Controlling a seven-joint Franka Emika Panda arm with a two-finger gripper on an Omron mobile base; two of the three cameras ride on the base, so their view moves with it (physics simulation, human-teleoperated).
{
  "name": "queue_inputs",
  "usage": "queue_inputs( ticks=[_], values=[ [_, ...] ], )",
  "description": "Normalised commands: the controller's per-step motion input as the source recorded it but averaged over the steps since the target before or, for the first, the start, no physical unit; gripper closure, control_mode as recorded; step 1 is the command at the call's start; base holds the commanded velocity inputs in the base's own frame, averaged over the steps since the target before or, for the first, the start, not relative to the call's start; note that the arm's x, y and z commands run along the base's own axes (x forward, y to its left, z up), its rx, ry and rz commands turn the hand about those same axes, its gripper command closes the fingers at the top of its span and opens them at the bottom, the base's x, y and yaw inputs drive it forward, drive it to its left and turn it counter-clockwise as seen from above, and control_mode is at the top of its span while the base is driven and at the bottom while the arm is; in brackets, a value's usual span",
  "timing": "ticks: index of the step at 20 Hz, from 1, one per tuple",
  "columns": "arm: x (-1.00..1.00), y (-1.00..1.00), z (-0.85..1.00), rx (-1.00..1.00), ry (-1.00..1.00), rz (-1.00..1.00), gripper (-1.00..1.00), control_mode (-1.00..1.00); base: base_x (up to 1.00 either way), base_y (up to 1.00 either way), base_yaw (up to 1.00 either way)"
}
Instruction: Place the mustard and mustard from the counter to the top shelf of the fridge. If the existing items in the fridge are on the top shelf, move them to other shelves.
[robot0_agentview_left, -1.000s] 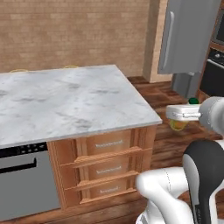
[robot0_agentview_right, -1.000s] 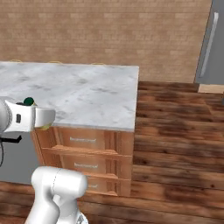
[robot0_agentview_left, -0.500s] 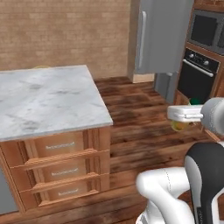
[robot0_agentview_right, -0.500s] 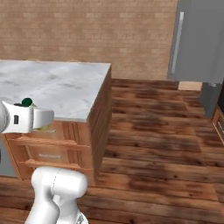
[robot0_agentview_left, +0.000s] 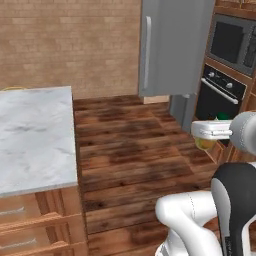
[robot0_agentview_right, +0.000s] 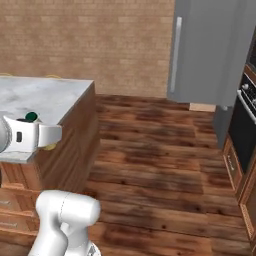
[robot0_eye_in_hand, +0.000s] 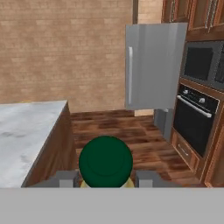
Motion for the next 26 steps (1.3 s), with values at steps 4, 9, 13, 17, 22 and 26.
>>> queue_inputs(
  ticks=[4, 9, 13, 17, 22, 26],
  values=[
    [0.0, 0.0, 0.0, 0.0, 0.0, 0.0, 1.0, 1.0, 1.0, -0.52, 0.1],
    [0.0, 0.0, 0.0, 0.0, 0.0, 0.0, 1.0, 1.0, 1.0, -0.18, 0.11],
    [0.0, 0.0, 0.0, 0.0, 0.0, 0.0, 1.0, 1.0, 1.0, 0.06, 0.01],
    [0.0, 0.0, 0.0, 0.0, 0.0, 0.0, 1.0, 1.0, 1.0, 0.08, 0.0],
    [0.0, 0.0, 0.0, 0.0, 0.0, 0.0, 1.0, 1.0, 1.0, 0.25, 0.0],
    [0.0, 0.0, 0.0, 0.0, 0.0, 0.0, 1.0, 1.0, 1.0, 0.34, 0.0]
  ],
)
